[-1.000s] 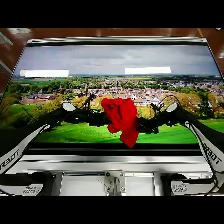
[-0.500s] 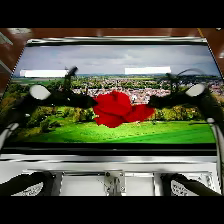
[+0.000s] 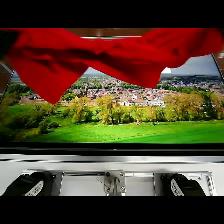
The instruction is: Fold the shirts.
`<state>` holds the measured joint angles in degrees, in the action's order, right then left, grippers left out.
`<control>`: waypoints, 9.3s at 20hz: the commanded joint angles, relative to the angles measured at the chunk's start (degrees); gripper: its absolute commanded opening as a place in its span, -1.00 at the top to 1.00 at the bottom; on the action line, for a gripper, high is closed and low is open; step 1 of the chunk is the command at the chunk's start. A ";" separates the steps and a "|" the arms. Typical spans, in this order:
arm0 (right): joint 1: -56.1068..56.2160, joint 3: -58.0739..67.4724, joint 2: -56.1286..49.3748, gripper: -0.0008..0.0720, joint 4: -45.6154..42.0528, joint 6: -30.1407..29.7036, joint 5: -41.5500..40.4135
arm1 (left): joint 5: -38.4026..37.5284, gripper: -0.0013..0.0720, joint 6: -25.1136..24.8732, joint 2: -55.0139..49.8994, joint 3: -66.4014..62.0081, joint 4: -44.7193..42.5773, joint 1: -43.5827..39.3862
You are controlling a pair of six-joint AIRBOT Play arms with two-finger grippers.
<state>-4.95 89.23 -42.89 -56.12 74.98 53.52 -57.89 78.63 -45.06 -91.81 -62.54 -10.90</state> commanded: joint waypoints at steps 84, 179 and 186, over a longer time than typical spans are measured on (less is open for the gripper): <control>-10.34 7.04 -2.80 0.81 17.38 -8.35 7.17 | 0.52 0.83 -1.31 7.34 -13.77 -8.02 9.38; -8.44 17.97 0.37 0.81 -10.64 5.79 6.54 | 3.87 0.83 -2.14 9.94 -12.35 3.17 18.53; -8.44 18.97 11.93 0.81 -25.11 13.38 24.04 | -16.02 0.83 6.56 15.89 -19.43 -8.87 18.49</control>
<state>-13.43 107.13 -34.57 -75.05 85.89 70.19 -66.26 82.37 -31.22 -108.71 -66.59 7.62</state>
